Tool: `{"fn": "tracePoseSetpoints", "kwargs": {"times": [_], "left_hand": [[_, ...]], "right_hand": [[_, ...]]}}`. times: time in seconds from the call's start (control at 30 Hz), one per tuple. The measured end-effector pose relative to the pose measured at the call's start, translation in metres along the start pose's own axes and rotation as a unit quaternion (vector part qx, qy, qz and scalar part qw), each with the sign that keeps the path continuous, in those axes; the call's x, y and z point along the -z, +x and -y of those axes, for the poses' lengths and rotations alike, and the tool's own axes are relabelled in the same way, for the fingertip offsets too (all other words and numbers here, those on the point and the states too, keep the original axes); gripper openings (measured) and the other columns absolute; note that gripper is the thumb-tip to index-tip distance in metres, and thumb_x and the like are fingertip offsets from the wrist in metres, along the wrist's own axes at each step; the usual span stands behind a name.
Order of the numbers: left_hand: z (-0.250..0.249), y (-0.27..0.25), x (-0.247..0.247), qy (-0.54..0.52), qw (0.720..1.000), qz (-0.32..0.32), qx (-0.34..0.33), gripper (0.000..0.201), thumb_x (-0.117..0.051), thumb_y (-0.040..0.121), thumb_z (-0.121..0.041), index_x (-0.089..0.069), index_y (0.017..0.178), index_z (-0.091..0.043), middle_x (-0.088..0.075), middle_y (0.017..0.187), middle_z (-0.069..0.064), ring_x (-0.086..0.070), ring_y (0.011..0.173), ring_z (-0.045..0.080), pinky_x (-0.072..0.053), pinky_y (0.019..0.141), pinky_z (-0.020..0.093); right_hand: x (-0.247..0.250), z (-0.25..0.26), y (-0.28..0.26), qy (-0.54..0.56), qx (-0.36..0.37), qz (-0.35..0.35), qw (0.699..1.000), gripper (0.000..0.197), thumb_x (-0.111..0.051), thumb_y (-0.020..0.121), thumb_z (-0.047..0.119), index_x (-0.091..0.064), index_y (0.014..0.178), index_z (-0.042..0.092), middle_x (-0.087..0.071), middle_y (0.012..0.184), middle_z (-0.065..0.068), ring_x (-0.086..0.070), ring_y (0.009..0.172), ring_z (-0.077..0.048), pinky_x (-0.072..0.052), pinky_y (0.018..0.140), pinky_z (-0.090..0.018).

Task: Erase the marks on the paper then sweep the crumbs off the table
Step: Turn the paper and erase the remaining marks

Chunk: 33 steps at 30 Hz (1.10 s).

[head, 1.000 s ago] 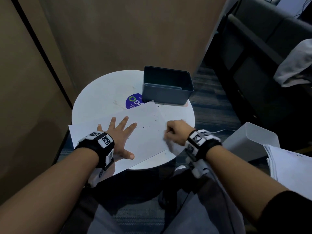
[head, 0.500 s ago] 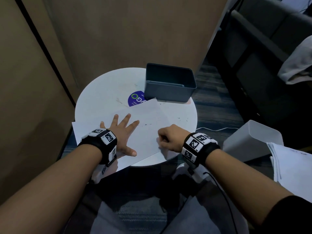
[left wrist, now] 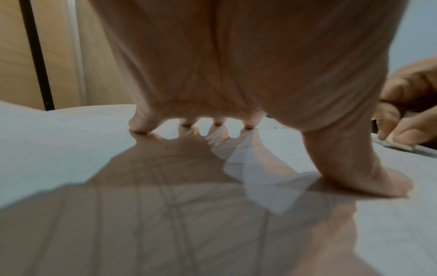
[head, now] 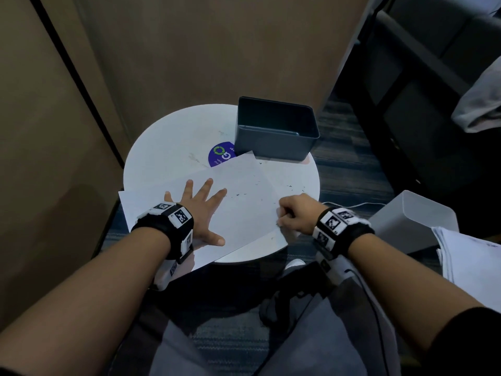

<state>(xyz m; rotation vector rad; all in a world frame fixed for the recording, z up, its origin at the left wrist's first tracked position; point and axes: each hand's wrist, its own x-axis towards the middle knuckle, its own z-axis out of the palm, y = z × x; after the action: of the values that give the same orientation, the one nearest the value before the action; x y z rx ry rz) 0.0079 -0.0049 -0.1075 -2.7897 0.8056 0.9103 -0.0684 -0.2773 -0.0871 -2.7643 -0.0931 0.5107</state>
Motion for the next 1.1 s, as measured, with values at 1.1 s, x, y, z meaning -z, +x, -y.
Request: {"fn": "tracePoseSetpoints", "kwargs": {"times": [1.1], "left_hand": [[-0.003, -0.003, 0.003, -0.005, 1.000, 0.001, -0.002, 0.130, -0.067, 0.062, -0.083, 0.024, 0.148, -0.046, 0.035, 0.158, -0.009, 0.024, 0.147, 0.039, -0.009, 0.107, 0.076]], "right_hand": [[-0.014, 0.062, 0.015, 0.039, 0.074, -0.016, 0.996, 0.012, -0.061, 0.087, 0.030, -0.059, 0.089, 0.018, -0.070, 0.088, -0.001, -0.064, 0.083, -0.022, -0.053, 0.075, -0.036]]}}
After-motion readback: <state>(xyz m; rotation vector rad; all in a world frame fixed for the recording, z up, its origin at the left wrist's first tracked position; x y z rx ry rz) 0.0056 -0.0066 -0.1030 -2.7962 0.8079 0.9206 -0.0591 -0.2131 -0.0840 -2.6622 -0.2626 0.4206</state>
